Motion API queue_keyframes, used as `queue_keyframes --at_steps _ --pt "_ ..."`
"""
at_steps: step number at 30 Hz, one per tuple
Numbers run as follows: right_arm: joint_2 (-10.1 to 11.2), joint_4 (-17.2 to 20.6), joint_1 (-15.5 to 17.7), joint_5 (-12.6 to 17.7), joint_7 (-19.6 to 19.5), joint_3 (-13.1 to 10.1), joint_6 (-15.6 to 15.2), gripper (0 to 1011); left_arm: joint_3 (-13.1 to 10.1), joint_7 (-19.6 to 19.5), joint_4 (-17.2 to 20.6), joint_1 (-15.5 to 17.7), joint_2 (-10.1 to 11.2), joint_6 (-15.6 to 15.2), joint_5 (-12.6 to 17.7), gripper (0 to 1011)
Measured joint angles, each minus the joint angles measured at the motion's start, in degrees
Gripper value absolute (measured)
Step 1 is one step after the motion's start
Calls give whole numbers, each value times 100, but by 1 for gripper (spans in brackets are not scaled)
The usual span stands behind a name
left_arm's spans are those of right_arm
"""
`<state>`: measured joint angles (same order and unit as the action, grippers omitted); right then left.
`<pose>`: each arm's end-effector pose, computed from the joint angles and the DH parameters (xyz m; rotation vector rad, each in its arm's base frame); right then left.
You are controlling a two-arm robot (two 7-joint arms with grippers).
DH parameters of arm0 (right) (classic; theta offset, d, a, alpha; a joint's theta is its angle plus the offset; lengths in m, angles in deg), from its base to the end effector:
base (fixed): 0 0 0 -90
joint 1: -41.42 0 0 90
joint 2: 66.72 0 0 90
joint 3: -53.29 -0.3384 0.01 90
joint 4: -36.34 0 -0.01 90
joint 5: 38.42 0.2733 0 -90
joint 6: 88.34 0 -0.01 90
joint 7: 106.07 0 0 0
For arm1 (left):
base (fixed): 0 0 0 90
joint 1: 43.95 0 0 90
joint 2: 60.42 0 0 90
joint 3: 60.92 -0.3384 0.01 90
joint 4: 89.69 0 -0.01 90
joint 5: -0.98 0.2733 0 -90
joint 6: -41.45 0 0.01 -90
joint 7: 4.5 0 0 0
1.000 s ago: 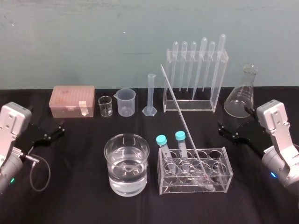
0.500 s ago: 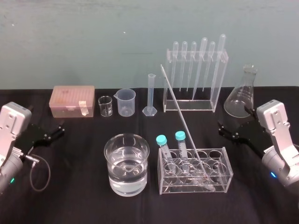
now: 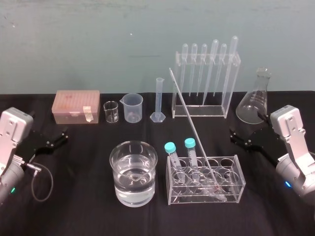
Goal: Hold the thermometer with one hand and immerse one end into the beaker, then reinsert it into the test tube rack.
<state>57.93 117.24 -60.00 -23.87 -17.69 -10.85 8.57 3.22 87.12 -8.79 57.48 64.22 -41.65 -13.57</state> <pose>0.3324 -0.1196 -0.3346 -0.3046 -0.2849 -1.2480 0.3324 0.1196 -0.3345 0.3045 -0.2849 1.2480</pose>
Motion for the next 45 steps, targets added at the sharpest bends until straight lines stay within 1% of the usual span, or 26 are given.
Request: queue_keyframes --at_steps 10,13,15,16,17,18,21,22,23,24,26,27,29,30,31,32,33,34,35,36,38,39,41,42,44,45 --pt "0 0 0 0 0 0 0 1003 0 0 0 0 0 0 0 1008" --pt "33 28 -13 40 114 -65 -46 1003 0 0 0 0 0 0 0 1008" --pt "67 157 -15 255 294 -206 -148 1003 0 0 0 0 0 0 0 1008" --pt "73 275 1 464 426 -324 -262 1003 0 0 0 0 0 0 0 1008" --pt "73 275 1 464 426 -324 -262 1003 0 0 0 0 0 0 0 1008" --pt "73 429 33 700 549 -452 -403 1003 0 0 0 0 0 0 0 1008" --pt "72 670 96 1132 775 -640 -677 1003 0 0 0 -1 0 0 0 1008" --pt "71 853 148 1468 976 -772 -892 1003 0 0 0 0 0 0 0 1008" --pt "72 938 169 1622 1083 -825 -995 1003 0 0 0 0 0 0 0 1008" --pt "90 1085 190 1903 1320 -912 -1173 1003 0 0 0 0 0 0 0 1008" --pt "130 1201 188 2109 1571 -968 -1329 1003 0 0 0 0 0 0 0 1008" --pt "181 1300 161 2310 1857 -1001 -1494 1003 0 0 0 0 0 0 0 1008" --pt "245 1378 110 2469 2135 -1016 -1654 1003 0 0 0 0 0 0 0 1008" --pt "322 1441 39 2597 2402 -1004 -1784 1003 0 0 0 0 0 0 0 1008" --pt "356 1465 4 2651 2522 -988 -1837 1003 0 0 0 0 0 0 0 1008" --pt "435 1498 -87 2737 2751 -938 -1913 1003 0 0 0 0 0 0 0 1008" --pt "435 1498 -87 2737 2751 -938 -1913 1003 0 0 0 0 0 0 0 1008" --pt "500 1519 -179 2781 2929 -872 -1949 1003 0 0 0 0 0 0 0 1008" --pt "527 1525 -229 2789 3027 -833 -1959 1003 0 0 0 0 0 0 0 1008" --pt "575 1526 -342 2785 3172 -744 -1964 1003 0 0 0 0 0 0 0 1008" --pt "596 1502 -467 2750 3285 -637 -1964 1003 0 0 0 0 0 0 0 1008" --pt "594 1444 -591 2689 3358 -528 -1964 1003 0 0 0 0 0 0 0 1008" --pt "567 1351 -743 2612 3417 -412 -1962 1003 0 0 0 0 0 0 0 1008" --pt "511 1246 -877 2536 3447 -298 -1952 1003 0 0 0 0 0 0 0 1008" --pt "438 1117 -1012 2452 3440 -193 -1914 1003 0 0 0 0 0 0 0 1008" --pt "365 1022 -1106 2375 3416 -117 -1875 1003 0 0 0 0 0 0 0 1008"
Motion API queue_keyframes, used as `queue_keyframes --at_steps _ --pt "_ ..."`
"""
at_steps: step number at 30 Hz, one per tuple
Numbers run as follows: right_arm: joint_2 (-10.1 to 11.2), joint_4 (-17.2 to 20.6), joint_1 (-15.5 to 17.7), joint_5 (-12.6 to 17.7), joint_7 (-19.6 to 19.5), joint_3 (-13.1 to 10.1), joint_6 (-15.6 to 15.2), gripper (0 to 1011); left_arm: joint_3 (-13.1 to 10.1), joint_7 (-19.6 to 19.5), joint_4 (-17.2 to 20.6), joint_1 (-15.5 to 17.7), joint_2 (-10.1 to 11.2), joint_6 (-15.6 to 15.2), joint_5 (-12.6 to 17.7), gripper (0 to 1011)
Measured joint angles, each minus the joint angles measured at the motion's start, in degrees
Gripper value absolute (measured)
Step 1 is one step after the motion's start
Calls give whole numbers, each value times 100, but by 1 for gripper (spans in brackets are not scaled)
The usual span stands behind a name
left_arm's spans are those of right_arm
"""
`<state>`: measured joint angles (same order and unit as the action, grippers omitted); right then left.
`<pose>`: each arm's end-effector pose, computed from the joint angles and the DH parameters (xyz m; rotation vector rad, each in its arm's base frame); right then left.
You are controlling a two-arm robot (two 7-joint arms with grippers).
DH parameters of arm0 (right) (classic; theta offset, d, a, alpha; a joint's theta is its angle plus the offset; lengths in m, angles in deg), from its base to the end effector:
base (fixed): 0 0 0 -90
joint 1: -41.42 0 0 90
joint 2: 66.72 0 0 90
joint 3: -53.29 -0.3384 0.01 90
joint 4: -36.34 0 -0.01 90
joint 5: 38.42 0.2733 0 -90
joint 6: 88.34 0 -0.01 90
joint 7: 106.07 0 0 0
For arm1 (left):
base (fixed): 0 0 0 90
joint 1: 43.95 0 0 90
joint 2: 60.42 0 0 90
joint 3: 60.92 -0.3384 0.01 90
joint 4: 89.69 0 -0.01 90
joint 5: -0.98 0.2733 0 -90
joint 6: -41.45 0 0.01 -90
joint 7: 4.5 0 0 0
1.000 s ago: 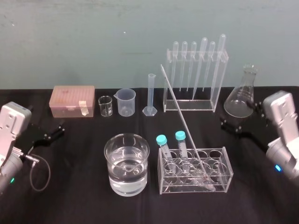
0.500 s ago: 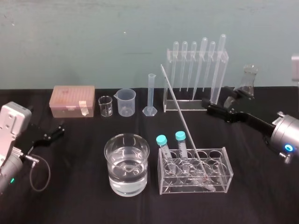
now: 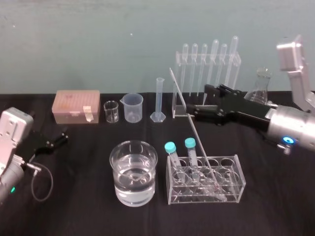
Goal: Hold the thermometer with one hand and immerse one end into the beaker, then reinsert it into the test tube rack.
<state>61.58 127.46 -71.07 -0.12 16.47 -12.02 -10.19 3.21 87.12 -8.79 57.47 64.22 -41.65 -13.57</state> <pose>0.3784 -0.1165 -0.2189 -0.1213 0.0123 -0.6668 0.3323 0.1195 -0.3346 0.3046 -0.2847 1.2478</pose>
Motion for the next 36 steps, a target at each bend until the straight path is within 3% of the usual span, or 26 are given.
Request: queue_keyframes --at_steps 7,16,36 --pt "-359 -325 -175 -235 -242 207 134 1003 0 0 0 0 0 0 0 1008" --pt "-584 -407 -150 -286 -355 322 72 1003 0 0 0 0 0 0 0 1008" --pt "-670 -278 -91 -555 -559 290 18 1003 0 0 0 0 0 0 0 1008"
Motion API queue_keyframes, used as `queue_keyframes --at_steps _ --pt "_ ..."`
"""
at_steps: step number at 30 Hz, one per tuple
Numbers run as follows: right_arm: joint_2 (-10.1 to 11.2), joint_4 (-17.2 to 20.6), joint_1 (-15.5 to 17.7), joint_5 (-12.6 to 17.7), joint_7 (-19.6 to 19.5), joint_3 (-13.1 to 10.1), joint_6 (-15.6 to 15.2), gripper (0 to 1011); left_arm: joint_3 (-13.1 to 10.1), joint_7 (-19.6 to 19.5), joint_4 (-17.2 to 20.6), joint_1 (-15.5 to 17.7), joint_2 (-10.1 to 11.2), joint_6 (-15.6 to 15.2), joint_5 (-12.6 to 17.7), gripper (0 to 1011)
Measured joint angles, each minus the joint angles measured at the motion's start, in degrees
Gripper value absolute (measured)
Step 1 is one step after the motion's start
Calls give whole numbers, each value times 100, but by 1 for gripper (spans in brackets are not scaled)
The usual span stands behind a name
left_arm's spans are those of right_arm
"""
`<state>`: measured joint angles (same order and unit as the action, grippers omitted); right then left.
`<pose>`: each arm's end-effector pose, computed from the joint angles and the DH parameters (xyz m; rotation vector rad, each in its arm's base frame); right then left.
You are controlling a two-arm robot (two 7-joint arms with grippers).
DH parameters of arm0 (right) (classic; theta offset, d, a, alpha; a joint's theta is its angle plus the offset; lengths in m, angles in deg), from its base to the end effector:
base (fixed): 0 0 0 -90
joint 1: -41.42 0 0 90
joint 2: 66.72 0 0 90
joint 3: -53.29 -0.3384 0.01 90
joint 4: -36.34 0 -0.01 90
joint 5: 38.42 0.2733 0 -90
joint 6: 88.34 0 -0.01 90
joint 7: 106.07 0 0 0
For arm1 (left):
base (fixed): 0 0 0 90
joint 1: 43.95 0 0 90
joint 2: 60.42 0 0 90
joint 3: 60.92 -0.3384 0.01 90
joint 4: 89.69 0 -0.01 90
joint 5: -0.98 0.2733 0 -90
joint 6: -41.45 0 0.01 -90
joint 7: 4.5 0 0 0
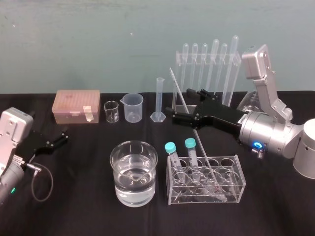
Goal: Hold the thermometer with one hand and immerse one end into the beaker, then reinsert it into the test tube rack.
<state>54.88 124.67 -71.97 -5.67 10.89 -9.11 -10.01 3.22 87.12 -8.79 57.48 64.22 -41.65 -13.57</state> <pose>0.3871 -0.0715 -0.2431 -0.1335 0.0120 -0.7217 0.3324 0.1196 -0.3345 0.3045 -0.2849 1.2480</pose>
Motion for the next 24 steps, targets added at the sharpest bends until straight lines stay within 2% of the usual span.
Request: queue_keyframes --at_steps 11,18,19,20,24 --pt "3 1 0 6 2 -2 0 995 0 0 0 0 0 0 0 1008" --pt "2 0 -3 10 3 -2 1 840 0 0 0 0 0 0 0 1008" --pt "2 0 -3 11 4 -2 1 787 0 0 0 0 0 0 0 1008" --pt "2 -1 -4 11 4 -2 1 787 0 0 0 0 0 0 0 1007" --pt "2 -2 -6 12 5 -2 3 654 0 0 0 0 0 0 0 1008"
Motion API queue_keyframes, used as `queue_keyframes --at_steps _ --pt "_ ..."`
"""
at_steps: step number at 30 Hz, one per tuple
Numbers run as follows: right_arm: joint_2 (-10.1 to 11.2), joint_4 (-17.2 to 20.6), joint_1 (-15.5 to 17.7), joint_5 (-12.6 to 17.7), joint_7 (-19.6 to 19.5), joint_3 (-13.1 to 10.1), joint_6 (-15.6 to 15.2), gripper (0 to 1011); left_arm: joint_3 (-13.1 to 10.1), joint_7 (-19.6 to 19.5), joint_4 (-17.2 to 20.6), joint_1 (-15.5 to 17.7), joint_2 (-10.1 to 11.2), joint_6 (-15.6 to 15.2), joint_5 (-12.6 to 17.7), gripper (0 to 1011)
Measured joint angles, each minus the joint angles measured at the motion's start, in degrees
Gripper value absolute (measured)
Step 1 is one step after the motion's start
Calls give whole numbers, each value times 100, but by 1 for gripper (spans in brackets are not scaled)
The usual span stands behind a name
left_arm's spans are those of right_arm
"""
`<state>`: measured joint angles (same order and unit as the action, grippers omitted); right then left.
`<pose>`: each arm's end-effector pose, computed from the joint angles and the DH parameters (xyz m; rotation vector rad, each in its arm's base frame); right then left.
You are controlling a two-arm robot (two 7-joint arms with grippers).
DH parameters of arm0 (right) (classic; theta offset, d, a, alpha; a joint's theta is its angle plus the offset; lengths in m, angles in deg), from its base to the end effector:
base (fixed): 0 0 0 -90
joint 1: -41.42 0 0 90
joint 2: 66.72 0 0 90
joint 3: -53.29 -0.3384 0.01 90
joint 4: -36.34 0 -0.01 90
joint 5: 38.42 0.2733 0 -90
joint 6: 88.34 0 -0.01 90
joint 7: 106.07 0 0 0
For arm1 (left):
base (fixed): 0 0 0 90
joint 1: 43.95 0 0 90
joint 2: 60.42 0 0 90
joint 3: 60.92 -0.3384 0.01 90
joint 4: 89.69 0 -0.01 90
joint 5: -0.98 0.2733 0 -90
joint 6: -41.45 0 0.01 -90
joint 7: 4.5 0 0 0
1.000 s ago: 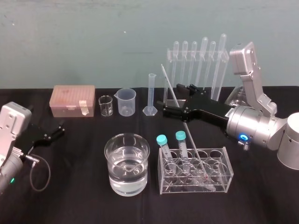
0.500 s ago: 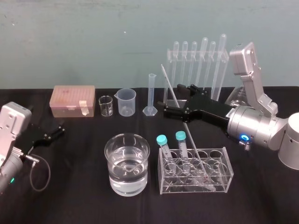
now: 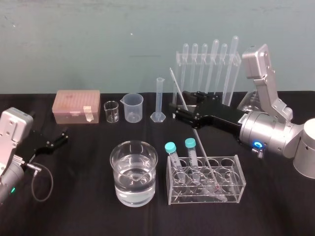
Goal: Hold the thermometer with one hand and immerse one end into the beaker, then reinsert it into the test tube rack.
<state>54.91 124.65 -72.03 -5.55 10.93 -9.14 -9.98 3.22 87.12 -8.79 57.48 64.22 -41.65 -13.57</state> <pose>0.3874 -0.0718 -0.2426 -0.1316 0.0120 -0.7216 0.3324 0.1196 -0.3345 0.3045 -0.2849 1.2480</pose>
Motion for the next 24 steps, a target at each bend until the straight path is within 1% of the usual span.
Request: queue_keyframes --at_steps 1,3,4,5,6,8,9,10,11,12,14,16,19,24 --pt "0 -1 0 0 0 0 0 633 0 0 0 0 0 0 0 1008" --pt "0 -2 -1 1 1 0 0 553 0 0 0 0 0 0 0 1008" --pt "0 -2 -1 2 1 0 0 536 0 0 0 0 0 0 0 1008" --pt "0 -3 -2 3 2 0 0 477 0 0 0 0 0 0 0 1008" --pt "0 -4 -3 3 2 0 0 447 0 0 0 0 0 0 0 1008" --pt "0 -5 -3 4 3 0 1 390 0 0 0 0 0 0 0 1008" --pt "0 -5 -3 4 4 0 0 390 0 0 0 0 0 0 0 1008" --pt "0 -6 -3 4 4 0 1 330 0 0 0 0 0 0 0 1008" --pt "0 -6 -3 5 4 0 0 303 0 0 0 0 0 0 0 1008" --pt "0 -6 -3 6 4 0 1 243 0 0 0 0 0 0 0 1008" --pt "0 -7 -3 7 4 0 0 205 0 0 0 0 0 0 0 1008" --pt "0 -6 -3 7 4 0 0 136 0 0 0 0 0 0 0 1008" --pt "0 -6 -3 8 5 0 0 59 0 0 0 0 0 0 0 1008" --pt "0 -6 -3 8 5 0 0 56 0 0 0 0 0 0 0 1008"
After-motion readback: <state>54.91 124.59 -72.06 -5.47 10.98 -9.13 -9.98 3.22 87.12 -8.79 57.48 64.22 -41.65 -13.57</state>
